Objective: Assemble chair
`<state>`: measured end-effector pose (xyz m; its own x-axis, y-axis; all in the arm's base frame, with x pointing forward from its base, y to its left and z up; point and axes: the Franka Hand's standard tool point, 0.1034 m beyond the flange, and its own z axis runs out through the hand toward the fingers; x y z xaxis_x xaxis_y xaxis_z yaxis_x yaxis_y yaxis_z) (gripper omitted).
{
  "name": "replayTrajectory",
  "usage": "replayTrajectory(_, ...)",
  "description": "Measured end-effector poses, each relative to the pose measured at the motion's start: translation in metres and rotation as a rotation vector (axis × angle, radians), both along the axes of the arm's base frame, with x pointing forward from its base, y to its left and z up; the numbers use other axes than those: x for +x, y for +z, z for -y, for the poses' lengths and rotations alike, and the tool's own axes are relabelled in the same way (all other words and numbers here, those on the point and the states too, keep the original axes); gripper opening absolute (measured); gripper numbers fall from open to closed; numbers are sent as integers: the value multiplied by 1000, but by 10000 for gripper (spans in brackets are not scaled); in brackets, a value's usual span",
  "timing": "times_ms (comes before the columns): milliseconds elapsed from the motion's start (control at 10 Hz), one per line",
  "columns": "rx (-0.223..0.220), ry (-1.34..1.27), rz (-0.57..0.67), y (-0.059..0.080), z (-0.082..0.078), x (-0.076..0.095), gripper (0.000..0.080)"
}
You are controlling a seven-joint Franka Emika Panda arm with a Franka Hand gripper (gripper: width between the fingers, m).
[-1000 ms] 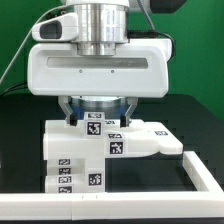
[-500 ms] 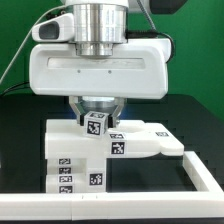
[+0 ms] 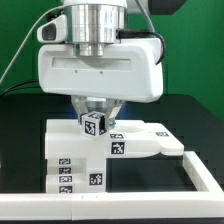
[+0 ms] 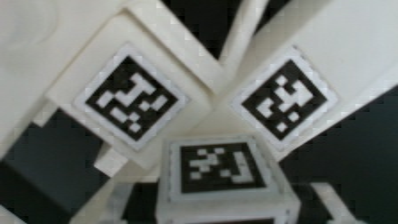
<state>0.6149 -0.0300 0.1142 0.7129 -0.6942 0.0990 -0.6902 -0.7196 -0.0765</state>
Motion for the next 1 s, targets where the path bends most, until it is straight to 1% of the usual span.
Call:
replayTrajectory(200, 33, -180, 7, 0, 4, 1, 282)
replayTrajectory(300, 39, -225, 8, 0, 7, 1, 282)
replayTrajectory(600, 99, -519, 14, 0, 9, 2, 282)
replayTrajectory(700, 105, -542, 16, 0, 9, 2, 282)
replayTrajectory(800, 101, -518, 15, 0, 9, 2, 282)
replayTrajectory(1000, 93, -468, 15, 0, 8, 2, 553)
